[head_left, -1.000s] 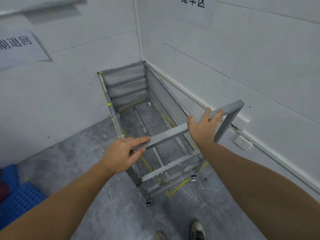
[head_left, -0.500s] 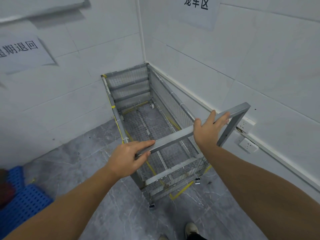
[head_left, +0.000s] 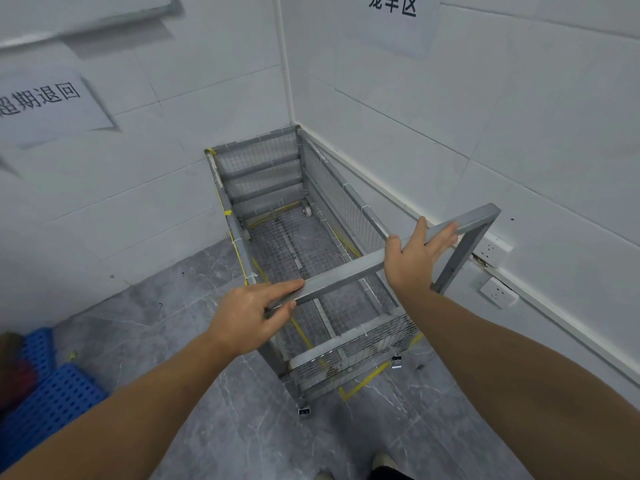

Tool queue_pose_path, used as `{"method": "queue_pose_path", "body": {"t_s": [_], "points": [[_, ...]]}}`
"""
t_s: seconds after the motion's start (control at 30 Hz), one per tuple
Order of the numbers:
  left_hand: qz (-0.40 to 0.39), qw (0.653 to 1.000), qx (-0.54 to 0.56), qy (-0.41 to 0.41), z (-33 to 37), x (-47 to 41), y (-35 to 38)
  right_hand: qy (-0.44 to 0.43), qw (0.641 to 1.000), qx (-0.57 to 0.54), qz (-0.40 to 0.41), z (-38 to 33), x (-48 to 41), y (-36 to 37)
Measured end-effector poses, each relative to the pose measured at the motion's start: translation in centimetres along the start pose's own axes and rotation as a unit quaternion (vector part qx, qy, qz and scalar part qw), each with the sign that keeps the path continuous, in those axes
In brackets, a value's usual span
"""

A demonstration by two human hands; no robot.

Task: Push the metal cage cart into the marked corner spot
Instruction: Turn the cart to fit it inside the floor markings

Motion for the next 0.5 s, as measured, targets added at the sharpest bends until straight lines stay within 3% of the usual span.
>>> {"method": "queue_pose_path", "body": {"t_s": [0.27,0.5], "points": [[-0.002,1.000,0.004,-0.008,2.8,-3.9,2.8,0.045,0.994,0.078,-0.054,1.4,-5.9,-2.0],[0.003,1.000,0.005,-0.010,5.0,-7.4,4.9,0.046,0.995,0.085,-0.040,1.6,-10.2,-3.3]]}}
Point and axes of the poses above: each hand's wrist, its own x-axis away from the middle knuckle, its own y-axis out of the palm, z = x × y, the point moved 8 cm from there along -x, towards the middle knuckle, and after that the axes turned 7 degrees about -x, right-handed, at the moved point
